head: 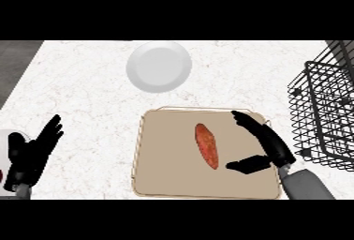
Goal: Pick the sweet potato from the tray and place it in the tiered basket
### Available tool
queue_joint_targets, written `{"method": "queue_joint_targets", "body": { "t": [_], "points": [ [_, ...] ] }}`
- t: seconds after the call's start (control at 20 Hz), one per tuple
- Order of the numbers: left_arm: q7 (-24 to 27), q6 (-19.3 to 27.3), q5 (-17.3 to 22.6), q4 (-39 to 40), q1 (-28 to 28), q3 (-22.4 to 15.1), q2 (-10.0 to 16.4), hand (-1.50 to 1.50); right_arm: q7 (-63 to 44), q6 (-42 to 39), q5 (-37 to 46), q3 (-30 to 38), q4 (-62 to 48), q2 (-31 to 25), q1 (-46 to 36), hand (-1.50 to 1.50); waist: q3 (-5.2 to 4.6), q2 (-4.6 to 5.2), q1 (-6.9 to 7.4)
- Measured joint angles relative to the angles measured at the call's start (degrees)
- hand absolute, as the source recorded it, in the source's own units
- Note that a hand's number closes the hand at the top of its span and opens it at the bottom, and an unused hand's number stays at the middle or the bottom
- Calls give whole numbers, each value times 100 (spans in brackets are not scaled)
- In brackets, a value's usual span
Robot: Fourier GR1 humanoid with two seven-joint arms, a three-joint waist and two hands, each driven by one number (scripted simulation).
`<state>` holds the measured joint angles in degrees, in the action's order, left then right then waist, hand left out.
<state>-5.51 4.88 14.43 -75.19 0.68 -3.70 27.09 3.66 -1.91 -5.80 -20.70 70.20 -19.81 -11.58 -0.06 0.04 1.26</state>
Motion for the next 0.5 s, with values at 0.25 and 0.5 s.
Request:
{"method": "queue_joint_targets", "body": {
  "t": [0.25, 0.5],
  "points": [
    [25, -49, -22, -61, 83, 44, -9, 0, -841, -1089, -81, -223, -2, -333, -717, -150, 2, -2, -20],
    [41, -155, -66, -151, 228, 175, -26, 0, -1777, -1595, -189, -138, 67, -100, -1392, -150, 3, -6, -60]
  ]
}}
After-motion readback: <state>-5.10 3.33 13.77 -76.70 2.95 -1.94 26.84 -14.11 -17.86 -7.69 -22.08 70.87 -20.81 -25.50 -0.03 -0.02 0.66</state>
